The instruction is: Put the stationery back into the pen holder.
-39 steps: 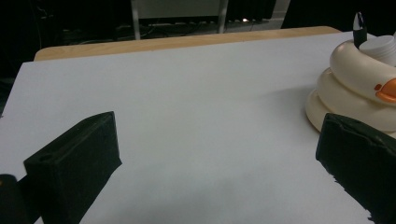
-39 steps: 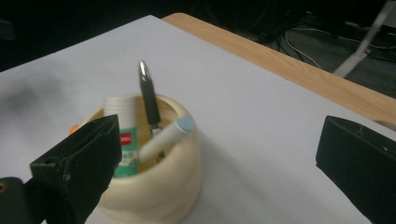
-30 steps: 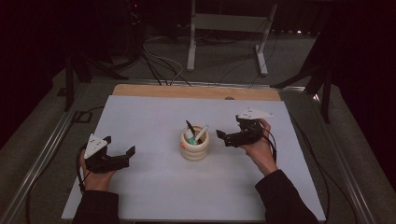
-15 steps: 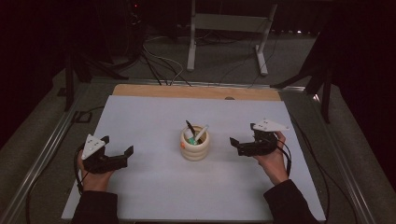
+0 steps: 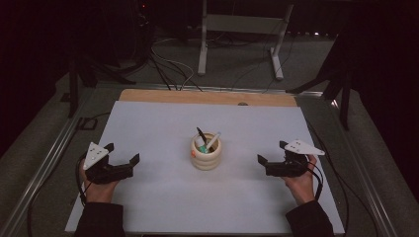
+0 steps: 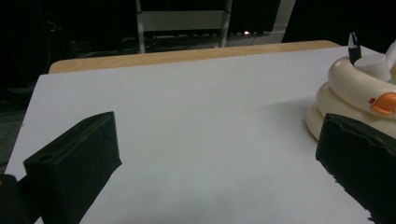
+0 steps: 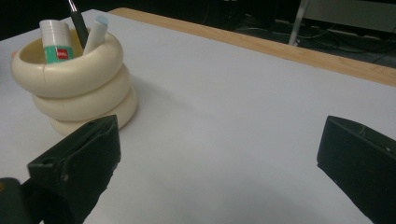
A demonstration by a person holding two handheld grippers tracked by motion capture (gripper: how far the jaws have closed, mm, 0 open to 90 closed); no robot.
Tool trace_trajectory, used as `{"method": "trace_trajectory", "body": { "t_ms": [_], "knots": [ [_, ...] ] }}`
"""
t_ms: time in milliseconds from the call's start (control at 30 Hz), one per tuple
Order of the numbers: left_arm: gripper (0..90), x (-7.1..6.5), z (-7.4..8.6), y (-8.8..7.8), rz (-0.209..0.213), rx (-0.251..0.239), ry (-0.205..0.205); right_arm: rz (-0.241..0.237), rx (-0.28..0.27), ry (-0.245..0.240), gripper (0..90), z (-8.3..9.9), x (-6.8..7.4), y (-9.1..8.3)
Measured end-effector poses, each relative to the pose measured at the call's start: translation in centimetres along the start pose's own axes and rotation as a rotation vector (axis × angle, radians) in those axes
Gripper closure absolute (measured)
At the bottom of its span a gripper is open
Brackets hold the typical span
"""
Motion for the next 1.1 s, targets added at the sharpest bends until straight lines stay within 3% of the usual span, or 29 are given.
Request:
{"method": "trace_trajectory", "body": {
  "t_ms": [300, 667, 1100],
  "knots": [
    [0.0, -0.2, -0.1, 0.0, 0.012, -0.010, 0.009, 0.028, -0.024, 0.021, 0.1, 1.4, -0.6, -1.5],
    [0.0, -0.5, -0.4, 0.0, 0.025, -0.027, 0.019, 0.037, -0.107, 0.079, 0.2, 1.9, -1.1, -2.7],
    [0.0, -0.6, -0.1, 0.2, 0.019, -0.016, 0.026, 0.038, -0.108, 0.100, 0.1, 2.4, -1.7, -2.8]
  ]
}}
Point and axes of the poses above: each handheld gripper's, and its own axes: y roughly forward along the jaws, z roughly out of its underside, x roughly to its left, the point moved 4 cm from there along y, roughly forward along the jaws, and after that the axes turned 5 degrees about -x, right-handed, at the moved point
